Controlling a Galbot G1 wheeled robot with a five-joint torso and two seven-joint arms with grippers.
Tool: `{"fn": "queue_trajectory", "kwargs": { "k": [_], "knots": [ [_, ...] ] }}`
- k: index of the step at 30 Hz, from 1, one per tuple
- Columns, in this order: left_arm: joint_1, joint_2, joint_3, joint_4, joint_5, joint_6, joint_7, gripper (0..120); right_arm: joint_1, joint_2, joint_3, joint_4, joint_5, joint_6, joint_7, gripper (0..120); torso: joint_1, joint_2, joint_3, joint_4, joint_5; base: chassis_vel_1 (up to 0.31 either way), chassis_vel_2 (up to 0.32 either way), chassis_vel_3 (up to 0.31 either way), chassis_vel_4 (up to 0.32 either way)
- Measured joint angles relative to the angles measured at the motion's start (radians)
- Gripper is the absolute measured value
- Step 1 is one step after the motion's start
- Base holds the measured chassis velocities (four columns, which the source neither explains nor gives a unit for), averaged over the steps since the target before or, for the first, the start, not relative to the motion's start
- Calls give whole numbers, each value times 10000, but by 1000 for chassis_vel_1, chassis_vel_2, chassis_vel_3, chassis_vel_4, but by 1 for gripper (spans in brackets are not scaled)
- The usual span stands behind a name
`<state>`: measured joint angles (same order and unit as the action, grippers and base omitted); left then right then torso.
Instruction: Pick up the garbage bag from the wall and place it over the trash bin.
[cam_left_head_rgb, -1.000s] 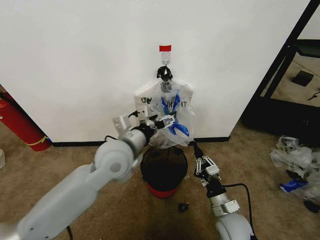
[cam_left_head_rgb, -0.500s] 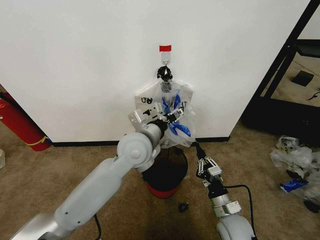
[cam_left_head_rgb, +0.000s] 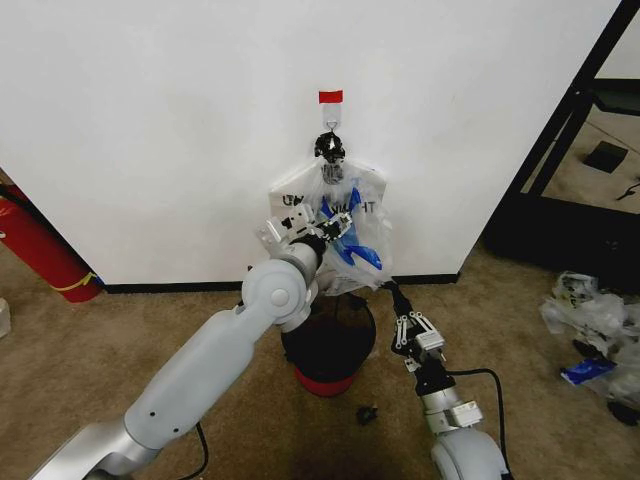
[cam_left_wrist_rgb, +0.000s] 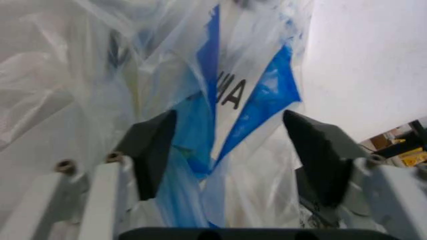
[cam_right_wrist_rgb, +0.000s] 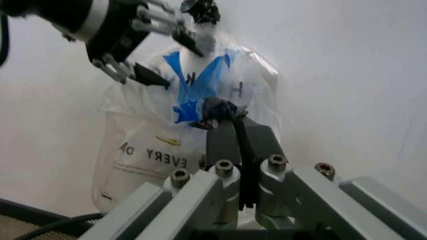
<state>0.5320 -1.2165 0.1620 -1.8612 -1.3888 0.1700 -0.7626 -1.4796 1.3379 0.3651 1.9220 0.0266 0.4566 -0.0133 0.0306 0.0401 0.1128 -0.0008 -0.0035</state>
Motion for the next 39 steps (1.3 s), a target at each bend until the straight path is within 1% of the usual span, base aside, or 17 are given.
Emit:
{"fn": "queue_trajectory", "kwargs": {
  "k": [1,2,3,5,6,13,14,15,16,17,22,25,29,30,34,36,39],
  "knots": [
    [-18,-18,3,39,-1,-4,-2,59,-6,-4,1,7,18,0,1,0,0,0,0,0,0,0,0,0,0],
    [-77,-78,14,178,-1,-21,-4,51,-30,-17,10,38,82,-6,8,0,0,0,0,-1,0,0,0,0,0],
    [-99,-98,18,237,-1,-35,-4,49,-35,-23,22,43,93,-5,8,0,0,0,0,-2,0,0,0,0,0],
    [-145,-122,22,358,6,-103,-4,39,-45,-45,71,59,121,-6,10,0,0,0,0,-1,0,0,0,0,0],
    [-145,-122,22,358,6,-103,-4,39,-45,-45,71,59,121,-6,10,0,0,0,0,-1,0,0,0,0,0],
    [-186,-104,7,517,73,-227,-4,11,-41,-76,98,63,187,-1,10,0,0,0,0,0,0,0,0,0,0],
    [-186,-104,7,517,73,-227,-4,11,-41,-76,98,63,187,-1,10,0,0,0,0,0,0,0,0,0,0],
    [-190,-107,3,534,79,-237,-2,6,-37,-69,96,41,178,5,10,0,0,0,0,0,0,0,0,0,0],
    [-190,-108,2,535,79,-240,0,6,-36,-68,96,37,176,7,10,0,0,0,0,0,0,0,0,0,0],
    [-191,-101,-5,537,78,-270,34,0,-34,-61,91,21,164,14,11,0,0,0,0,-1,0,0,0,0,0],
    [-158,15,-88,365,29,-319,62,0,-27,-75,102,27,170,13,82,0,0,-1,0,0,-1,0,0,0,0],
    [-135,251,-208,-134,-157,-319,53,0,-36,-96,173,78,230,-8,183,0,0,0,0,-1,-1,0,0,0,0],
    [-21,828,-376,-881,-458,-318,-12,0,-115,-104,253,197,329,-84,324,0,0,0,0,0,-1,0,0,0,0],
    [-21,828,-376,-881,-458,-318,-12,0,-115,-104,253,197,329,-84,324,0,0,0,0,0,-1,0,0,0,0],
    [386,1590,-575,-1702,-778,-317,-17,0,-334,-196,413,406,275,-65,340,0,-1,0,-1,1,-2,0,0,0,0],
    [508,1737,-670,-1904,-860,-316,-5,0,-440,-242,465,483,227,10,339,1,0,0,0,3,-2,0,0,0,0],
    [743,1938,-906,-2316,-1027,-317,63,0,-816,-430,739,698,74,384,167,15,-1,0,-1,3,-1,0,0,0,0]
  ]
}}
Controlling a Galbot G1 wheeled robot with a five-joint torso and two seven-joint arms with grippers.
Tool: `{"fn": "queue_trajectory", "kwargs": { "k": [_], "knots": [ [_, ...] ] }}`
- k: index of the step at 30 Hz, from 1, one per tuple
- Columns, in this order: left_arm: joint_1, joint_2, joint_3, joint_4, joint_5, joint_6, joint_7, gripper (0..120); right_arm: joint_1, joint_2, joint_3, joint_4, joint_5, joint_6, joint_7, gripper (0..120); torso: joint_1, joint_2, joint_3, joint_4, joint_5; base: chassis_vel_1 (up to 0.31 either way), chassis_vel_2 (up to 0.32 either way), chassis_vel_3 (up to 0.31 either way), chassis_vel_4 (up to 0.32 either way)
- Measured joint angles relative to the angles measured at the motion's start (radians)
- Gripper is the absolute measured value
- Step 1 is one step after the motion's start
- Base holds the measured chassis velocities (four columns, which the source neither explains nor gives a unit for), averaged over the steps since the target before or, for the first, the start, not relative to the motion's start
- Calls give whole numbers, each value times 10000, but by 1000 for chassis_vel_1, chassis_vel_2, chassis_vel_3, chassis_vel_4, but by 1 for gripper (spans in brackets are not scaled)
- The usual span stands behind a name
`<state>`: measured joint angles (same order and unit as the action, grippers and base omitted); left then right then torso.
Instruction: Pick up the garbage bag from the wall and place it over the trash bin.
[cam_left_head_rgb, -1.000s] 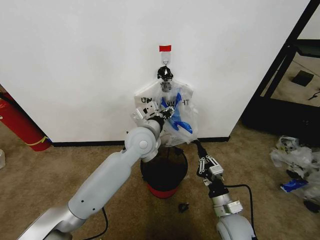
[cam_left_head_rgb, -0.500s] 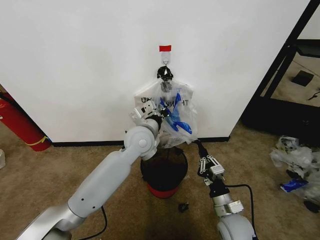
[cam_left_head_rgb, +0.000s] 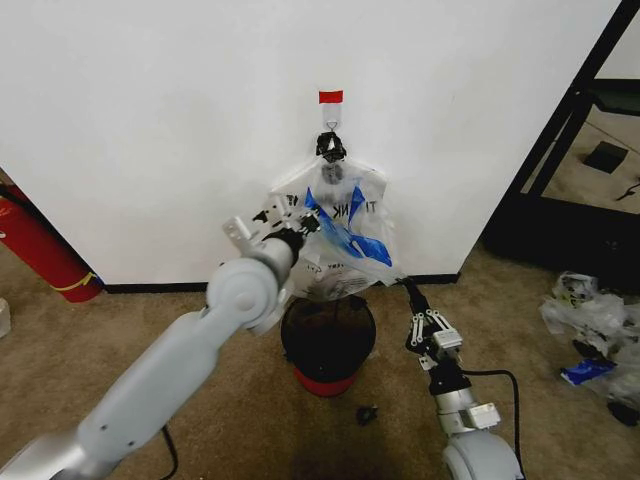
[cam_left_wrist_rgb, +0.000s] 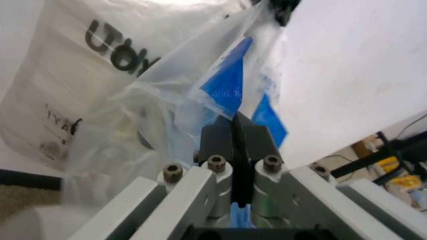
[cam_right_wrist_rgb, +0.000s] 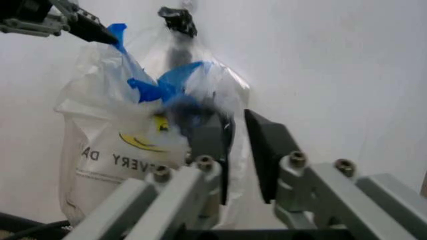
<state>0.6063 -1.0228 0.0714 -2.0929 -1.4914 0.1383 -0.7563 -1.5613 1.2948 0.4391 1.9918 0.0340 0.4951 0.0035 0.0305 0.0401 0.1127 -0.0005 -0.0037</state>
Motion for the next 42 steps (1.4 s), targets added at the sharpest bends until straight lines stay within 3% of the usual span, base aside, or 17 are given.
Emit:
{"fn": "queue_trajectory", "kwargs": {
  "k": [4,11,17,19,24,25,30,37,42],
  "knots": [
    [112,76,-202,-241,-127,-1,92,0,-547,-307,577,272,-221,499,-455,30,0,0,0,-6,2,0,0,0,0],
    [400,91,-312,-442,-134,-1,204,0,-755,-1201,965,812,-411,208,-214,53,0,0,0,-4,2,0,0,0,0],
    [670,-254,-267,-570,58,1,221,0,890,-3770,707,826,-795,-1381,32,80,1,0,1,-1,2,0,0,0,0],
    [681,-270,-266,-571,75,4,220,0,1185,-4122,579,724,-767,-1519,6,83,0,0,0,-2,0,0,0,0,0],
    [674,-273,-262,-525,138,25,220,0,3719,-5651,-1295,-495,-308,-1881,-569,99,2,0,2,0,2,0,0,0,0],
    [674,-273,-262,-525,138,25,220,0,3719,-5651,-1295,-495,-308,-1881,-569,99,2,0,2,0,2,0,0,0,0],
    [597,-290,-247,-454,139,64,221,0,5947,-5584,-3718,-1962,-459,-2167,-777,100,2,-1,3,-5,1,0,0,0,0],
    [593,-267,-246,-429,140,83,219,0,7407,-4530,-4993,-3253,-1593,-1997,-651,98,2,-1,2,-2,2,0,0,0,0],
    [584,-238,-246,-421,139,86,219,0,7921,-4080,-5293,-3743,-2068,-1881,-564,93,2,-1,2,-3,0,0,0,0,0]
  ]
}}
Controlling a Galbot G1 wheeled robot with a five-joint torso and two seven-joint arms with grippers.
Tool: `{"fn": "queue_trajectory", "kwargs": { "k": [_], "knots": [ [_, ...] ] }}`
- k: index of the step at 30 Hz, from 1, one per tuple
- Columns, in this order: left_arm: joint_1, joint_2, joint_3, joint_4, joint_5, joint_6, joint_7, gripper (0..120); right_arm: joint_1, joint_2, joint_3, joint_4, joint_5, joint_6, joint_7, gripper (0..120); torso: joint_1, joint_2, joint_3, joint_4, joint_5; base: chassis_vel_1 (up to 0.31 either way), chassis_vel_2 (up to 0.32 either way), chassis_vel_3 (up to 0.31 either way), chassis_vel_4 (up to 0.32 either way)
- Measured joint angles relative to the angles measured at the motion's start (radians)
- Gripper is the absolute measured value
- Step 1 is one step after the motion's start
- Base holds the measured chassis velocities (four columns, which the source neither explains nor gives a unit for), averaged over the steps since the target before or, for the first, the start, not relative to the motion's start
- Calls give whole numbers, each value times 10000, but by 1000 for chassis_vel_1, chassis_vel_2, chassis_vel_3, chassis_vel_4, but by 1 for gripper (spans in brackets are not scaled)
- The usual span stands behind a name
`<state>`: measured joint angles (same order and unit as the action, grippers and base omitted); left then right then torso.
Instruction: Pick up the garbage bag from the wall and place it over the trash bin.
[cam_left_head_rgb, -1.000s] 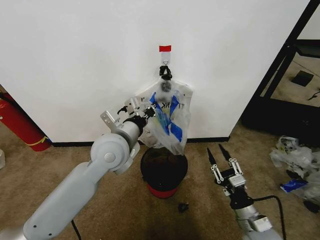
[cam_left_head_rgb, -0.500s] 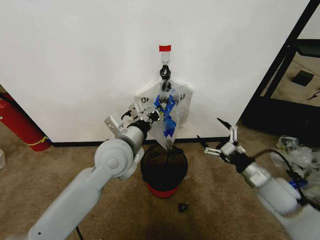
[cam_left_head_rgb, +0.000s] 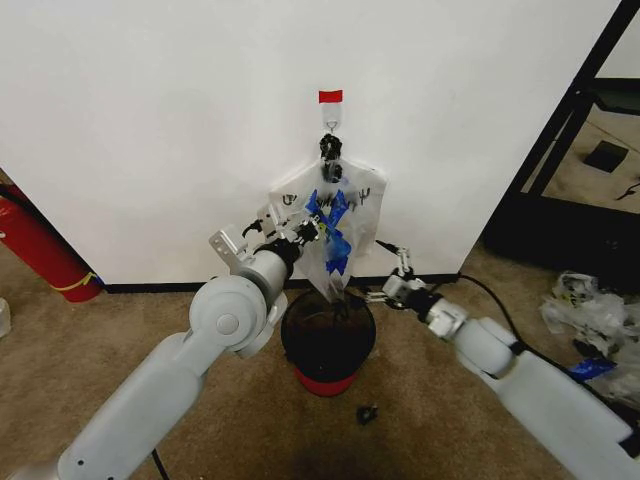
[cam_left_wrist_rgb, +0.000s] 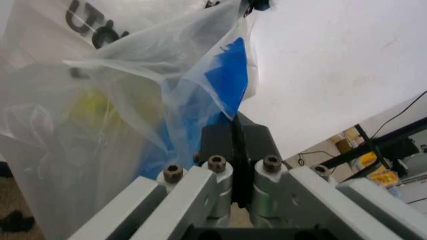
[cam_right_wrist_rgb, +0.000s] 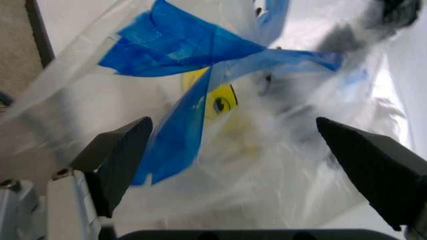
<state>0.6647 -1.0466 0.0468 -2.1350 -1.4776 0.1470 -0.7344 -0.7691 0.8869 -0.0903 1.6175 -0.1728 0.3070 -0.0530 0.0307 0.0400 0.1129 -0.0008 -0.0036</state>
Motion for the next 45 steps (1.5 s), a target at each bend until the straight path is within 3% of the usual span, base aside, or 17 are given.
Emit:
{"fn": "queue_trajectory", "kwargs": {
  "k": [5,13,28,34,43,45],
  "knots": [
    [-55,16,23,10,-12,10,0,0,567,485,-281,-674,-568,166,41,84,0,0,0,0,-1,0,0,0,0],
    [-76,-3,36,-12,-24,13,-16,0,1064,988,-482,-1568,-2492,696,-259,54,0,0,0,0,0,0,0,0,0],
    [-97,-7,30,-48,-34,-1,-43,0,879,1032,-572,-1232,-2015,-321,336,0,-1,0,-1,0,0,0,0,0,0],
    [37,95,-56,-55,46,0,-23,0,325,1021,-126,-700,-1150,-575,821,0,-1,0,-1,1,2,0,0,0,0],
    [456,428,-296,-186,199,30,99,0,-2097,856,2102,1192,1282,-548,1108,0,-2,0,-2,-7,1,0,0,0,0],
    [572,493,-334,-251,241,35,132,0,-2558,778,2439,1667,1915,-541,1126,0,-2,0,-3,0,2,0,0,0,0]
  ]
}}
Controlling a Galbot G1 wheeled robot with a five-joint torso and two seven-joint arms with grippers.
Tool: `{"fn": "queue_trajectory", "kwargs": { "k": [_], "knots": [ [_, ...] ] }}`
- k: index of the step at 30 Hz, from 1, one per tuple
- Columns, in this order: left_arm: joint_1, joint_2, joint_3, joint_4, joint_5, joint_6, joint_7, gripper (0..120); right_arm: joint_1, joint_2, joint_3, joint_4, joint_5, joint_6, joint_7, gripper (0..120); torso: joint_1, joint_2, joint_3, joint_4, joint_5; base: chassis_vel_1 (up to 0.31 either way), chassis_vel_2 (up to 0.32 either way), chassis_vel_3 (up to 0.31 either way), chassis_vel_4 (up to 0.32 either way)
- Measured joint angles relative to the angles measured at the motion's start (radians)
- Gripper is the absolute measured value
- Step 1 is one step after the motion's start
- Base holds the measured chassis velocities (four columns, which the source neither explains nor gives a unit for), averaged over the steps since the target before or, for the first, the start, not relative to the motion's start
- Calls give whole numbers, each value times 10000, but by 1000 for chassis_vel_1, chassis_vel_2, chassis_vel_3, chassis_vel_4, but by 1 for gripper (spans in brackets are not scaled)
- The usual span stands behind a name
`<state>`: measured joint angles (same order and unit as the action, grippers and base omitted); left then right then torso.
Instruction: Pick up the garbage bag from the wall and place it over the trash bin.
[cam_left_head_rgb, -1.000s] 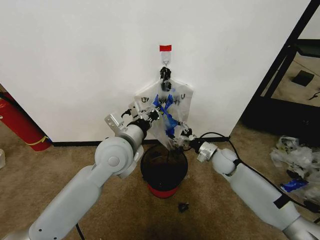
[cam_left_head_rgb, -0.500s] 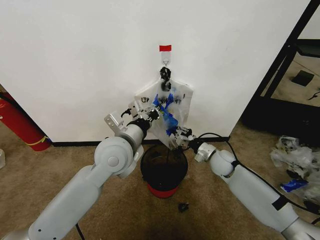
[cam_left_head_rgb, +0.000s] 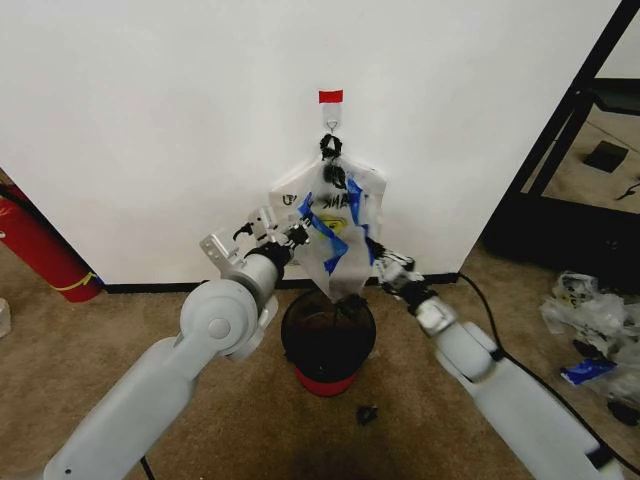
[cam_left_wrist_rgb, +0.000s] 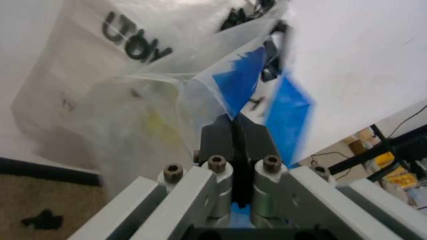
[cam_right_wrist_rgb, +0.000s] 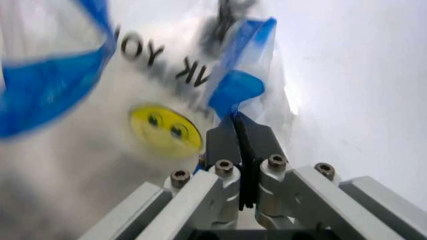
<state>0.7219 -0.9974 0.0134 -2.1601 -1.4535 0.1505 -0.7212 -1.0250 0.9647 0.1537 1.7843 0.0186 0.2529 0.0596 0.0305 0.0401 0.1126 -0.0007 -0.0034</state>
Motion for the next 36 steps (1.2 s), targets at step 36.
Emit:
{"fn": "queue_trajectory", "kwargs": {
  "k": [36],
  "knots": [
    [2278,717,-1075,-2145,464,101,228,0,-4406,825,2373,2955,772,487,404,0,1,1,1,1,-2,0,0,0,0]
  ]
}}
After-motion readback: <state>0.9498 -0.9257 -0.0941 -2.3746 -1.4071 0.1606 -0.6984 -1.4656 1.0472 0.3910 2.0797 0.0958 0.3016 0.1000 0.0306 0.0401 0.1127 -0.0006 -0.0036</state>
